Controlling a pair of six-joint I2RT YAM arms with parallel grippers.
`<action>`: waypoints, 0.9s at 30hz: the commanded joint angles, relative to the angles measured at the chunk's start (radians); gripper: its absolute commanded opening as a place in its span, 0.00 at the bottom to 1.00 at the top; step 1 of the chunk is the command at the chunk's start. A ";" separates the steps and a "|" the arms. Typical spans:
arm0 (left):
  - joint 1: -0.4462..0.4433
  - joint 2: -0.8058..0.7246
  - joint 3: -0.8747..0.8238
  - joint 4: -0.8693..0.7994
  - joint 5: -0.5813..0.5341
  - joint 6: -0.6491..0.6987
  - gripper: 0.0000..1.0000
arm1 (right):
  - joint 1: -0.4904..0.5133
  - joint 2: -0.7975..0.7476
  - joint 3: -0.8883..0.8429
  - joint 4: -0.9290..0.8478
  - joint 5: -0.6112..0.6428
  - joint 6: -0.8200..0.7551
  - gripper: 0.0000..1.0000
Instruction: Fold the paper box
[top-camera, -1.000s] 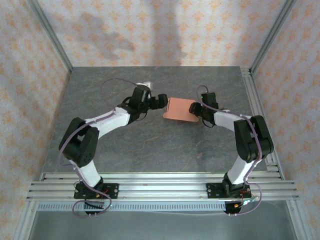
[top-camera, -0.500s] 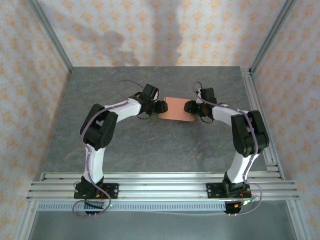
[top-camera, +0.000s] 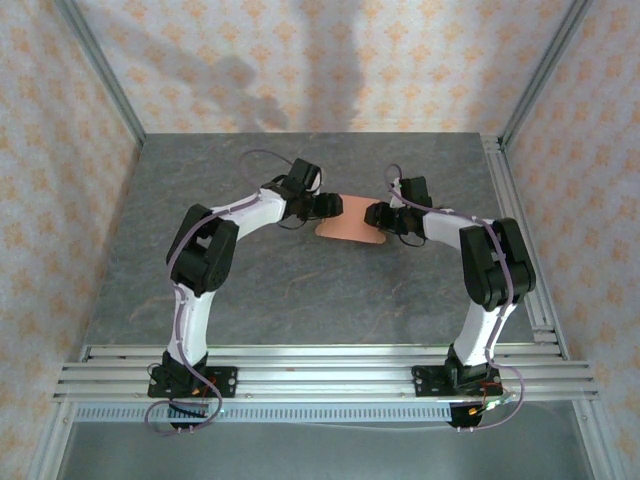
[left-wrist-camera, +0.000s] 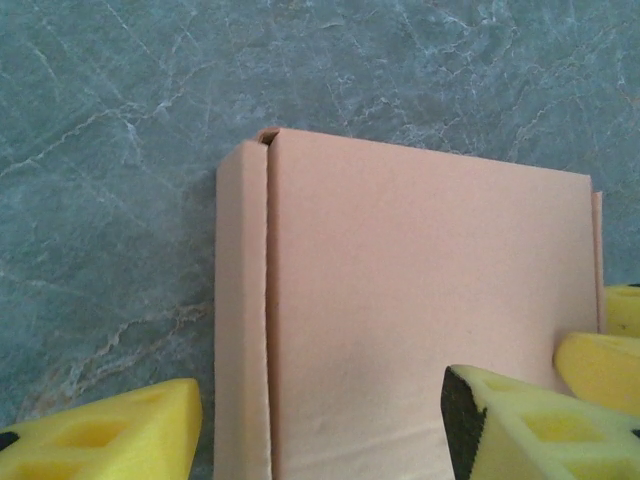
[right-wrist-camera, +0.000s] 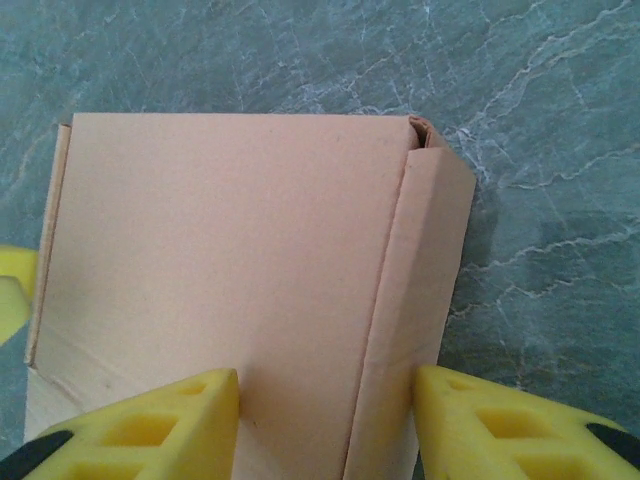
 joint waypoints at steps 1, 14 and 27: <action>0.014 0.049 0.056 -0.050 0.027 0.035 0.63 | -0.003 0.023 0.021 0.046 -0.033 0.019 0.48; 0.095 0.005 -0.043 0.061 0.172 0.027 0.53 | -0.014 -0.033 -0.028 0.079 -0.009 0.023 0.53; 0.133 0.003 -0.115 0.189 0.306 -0.036 0.34 | -0.022 -0.063 -0.080 0.102 -0.006 0.061 0.54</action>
